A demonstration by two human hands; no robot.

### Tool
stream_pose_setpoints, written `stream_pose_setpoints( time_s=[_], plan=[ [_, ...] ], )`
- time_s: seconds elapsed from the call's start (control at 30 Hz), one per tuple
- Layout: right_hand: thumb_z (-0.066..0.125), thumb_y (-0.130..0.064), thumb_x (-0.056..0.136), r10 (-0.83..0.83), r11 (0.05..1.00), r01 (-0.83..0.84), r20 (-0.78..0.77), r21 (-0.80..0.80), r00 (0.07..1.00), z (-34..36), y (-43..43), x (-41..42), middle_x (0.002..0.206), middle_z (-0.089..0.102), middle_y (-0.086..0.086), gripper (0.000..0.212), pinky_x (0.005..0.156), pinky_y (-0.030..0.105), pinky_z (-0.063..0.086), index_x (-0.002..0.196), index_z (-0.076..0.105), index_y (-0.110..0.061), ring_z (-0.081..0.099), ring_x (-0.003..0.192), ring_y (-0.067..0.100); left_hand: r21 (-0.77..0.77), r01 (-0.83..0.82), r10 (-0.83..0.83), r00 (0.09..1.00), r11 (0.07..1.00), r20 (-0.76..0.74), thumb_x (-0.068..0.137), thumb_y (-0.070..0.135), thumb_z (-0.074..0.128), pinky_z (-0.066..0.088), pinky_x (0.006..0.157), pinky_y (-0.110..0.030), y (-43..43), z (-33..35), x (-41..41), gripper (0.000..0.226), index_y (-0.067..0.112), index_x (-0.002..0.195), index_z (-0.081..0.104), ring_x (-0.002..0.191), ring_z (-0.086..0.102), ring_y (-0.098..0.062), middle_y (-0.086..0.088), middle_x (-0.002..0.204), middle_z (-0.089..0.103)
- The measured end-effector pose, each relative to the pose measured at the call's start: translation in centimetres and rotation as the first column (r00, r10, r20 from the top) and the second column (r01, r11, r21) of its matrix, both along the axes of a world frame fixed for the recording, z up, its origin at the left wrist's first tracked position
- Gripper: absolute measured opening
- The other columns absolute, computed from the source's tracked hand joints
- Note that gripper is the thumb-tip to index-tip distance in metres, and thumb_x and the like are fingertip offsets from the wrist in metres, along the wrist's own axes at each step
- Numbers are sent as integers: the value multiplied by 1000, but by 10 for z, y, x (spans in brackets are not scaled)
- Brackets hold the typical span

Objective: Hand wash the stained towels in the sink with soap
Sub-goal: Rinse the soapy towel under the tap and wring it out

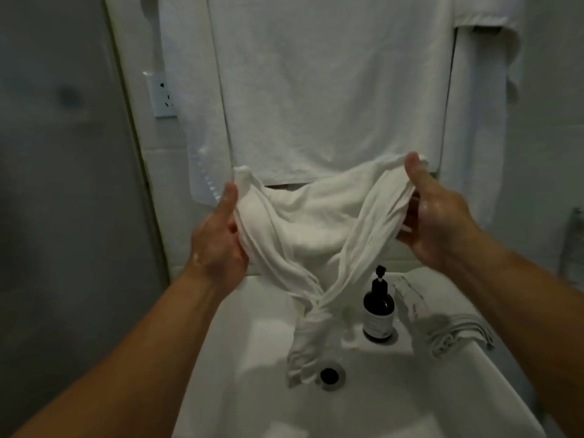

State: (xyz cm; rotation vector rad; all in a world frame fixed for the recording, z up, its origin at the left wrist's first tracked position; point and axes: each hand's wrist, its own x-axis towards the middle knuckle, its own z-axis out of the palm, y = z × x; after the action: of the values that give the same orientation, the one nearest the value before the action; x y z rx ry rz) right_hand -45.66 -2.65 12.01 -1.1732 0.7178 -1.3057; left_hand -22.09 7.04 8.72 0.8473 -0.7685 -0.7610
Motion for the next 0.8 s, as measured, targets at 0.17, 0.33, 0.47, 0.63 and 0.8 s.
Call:
stream_pose_setpoints(
  time_s=[0.17, 0.33, 0.47, 0.63, 0.8],
  plan=[
    [78, -31, 87, 82, 996, -58, -449, 67, 890, -73, 24, 20, 99, 75, 13, 38, 83, 52, 61, 116, 65, -11, 74, 87, 33, 290, -224, 116, 931, 930, 347, 94, 39, 67, 58, 90, -43, 1, -64, -46, 20, 21, 103, 72, 95, 73, -24, -3, 101, 77],
    [63, -46, 97, -35, 998, 46, -249, 39, 968, -69, 13, 6, 105, 74, 9, 26, 84, 53, 61, 109, 65, -22, 74, 92, 28, 206, -434, 382, 890, 877, 249, 85, 75, 51, 61, 84, -53, -8, -65, -21, 42, 40, 98, 72, 97, 70, -22, 4, 106, 73],
    [53, -59, 97, 1, 971, 72, -304, 227, 953, -86, 23, 21, 115, 64, 12, 39, 75, 50, 63, 118, 51, -25, 70, 92, 33, 294, -433, 388, 900, 852, 200, 79, 87, 38, 59, 88, -53, -18, -82, -46, 76, 27, 115, 68, 98, 70, -28, -1, 105, 73],
    [53, -47, 102, -148, 926, 138, 1, 352, 989, -96, 24, 37, 120, 65, 9, 24, 96, 56, 54, 115, 52, -27, 64, 106, 34, 392, -457, 483, 875, 799, 34, 97, 67, 42, 53, 100, -48, -26, -93, -59, 62, 15, 125, 63, 106, 64, -30, -7, 114, 66],
    [60, -22, 102, 84, 959, -76, -18, 273, 996, -93, 4, -11, 93, 78, 12, 16, 58, 36, 61, 109, 66, -9, 75, 74, 25, 326, -587, 346, 750, 741, 563, 94, 66, 50, 50, 100, -41, -13, -83, -9, 62, 12, 116, 71, 111, 65, -29, -7, 118, 71]
  ],
)
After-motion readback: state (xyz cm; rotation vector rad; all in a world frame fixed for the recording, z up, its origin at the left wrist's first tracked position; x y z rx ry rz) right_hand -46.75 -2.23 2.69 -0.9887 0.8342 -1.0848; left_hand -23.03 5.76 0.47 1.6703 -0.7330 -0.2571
